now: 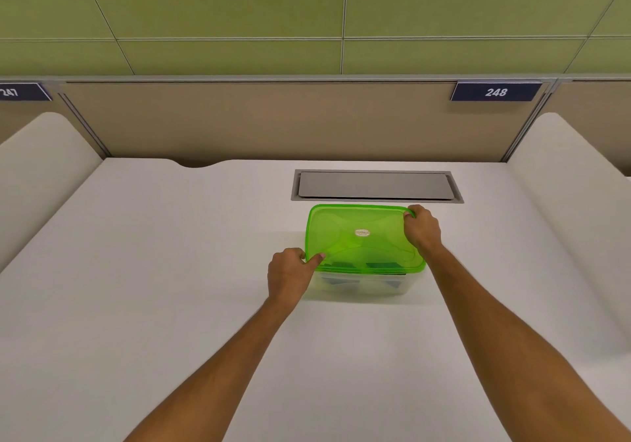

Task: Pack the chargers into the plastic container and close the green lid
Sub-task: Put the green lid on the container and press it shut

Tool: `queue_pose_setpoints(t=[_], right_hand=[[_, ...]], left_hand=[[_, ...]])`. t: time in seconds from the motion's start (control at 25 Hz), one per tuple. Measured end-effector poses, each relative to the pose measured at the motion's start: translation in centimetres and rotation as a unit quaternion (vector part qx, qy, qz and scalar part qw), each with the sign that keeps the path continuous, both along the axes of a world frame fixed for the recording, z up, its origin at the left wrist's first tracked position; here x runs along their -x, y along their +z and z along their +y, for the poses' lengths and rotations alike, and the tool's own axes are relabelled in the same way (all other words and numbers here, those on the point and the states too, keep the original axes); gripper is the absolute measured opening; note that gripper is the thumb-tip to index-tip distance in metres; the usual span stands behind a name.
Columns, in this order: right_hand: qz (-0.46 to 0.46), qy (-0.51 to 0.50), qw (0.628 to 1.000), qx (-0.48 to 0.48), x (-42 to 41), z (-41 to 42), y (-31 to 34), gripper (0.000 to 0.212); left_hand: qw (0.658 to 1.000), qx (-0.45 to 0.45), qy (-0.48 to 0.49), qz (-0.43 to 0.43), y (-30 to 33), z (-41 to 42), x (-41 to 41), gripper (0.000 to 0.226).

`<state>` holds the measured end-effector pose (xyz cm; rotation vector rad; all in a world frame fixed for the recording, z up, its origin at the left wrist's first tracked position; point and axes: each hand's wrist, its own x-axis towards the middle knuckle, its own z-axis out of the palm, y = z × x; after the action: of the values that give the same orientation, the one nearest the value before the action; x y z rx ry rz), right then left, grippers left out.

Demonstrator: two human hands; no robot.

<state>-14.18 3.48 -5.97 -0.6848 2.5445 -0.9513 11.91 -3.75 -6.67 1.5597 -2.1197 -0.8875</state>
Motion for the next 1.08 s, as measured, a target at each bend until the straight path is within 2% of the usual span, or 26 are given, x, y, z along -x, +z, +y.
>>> queue_pose_setpoints(t=[0.24,0.36,0.56,0.72,0.88,1.08], right_hand=[[0.014,0.006,1.000,-0.008,-0.3,0.5,-0.2,0.040],[0.023,-0.004,0.999,-0.028,-1.0,0.6,-0.3,0.043],[0.040,-0.054,0.993,-0.102,-1.6,1.6,-0.8,0.061],[0.036,-0.049,0.989,-0.137,-2.0,2.4,-1.3,0.071],[0.039,-0.054,0.988,-0.136,-2.2,2.8,-1.5,0.069],[0.047,-0.063,0.988,-0.134,-2.5,3.0,-1.6,0.067]], left_hand=[[1.000,-0.011,0.012,-0.009,-1.1,0.3,-0.1,0.049],[0.998,-0.053,0.024,0.027,-1.7,0.4,-0.3,0.049],[0.995,-0.074,0.029,0.068,-2.0,-0.9,0.2,0.048],[0.989,-0.098,-0.001,0.107,-1.1,-2.5,2.3,0.040],[0.975,-0.174,-0.008,0.135,-0.3,-5.1,5.3,0.045],[0.962,-0.206,0.019,0.177,-0.6,-7.3,7.2,0.028]])
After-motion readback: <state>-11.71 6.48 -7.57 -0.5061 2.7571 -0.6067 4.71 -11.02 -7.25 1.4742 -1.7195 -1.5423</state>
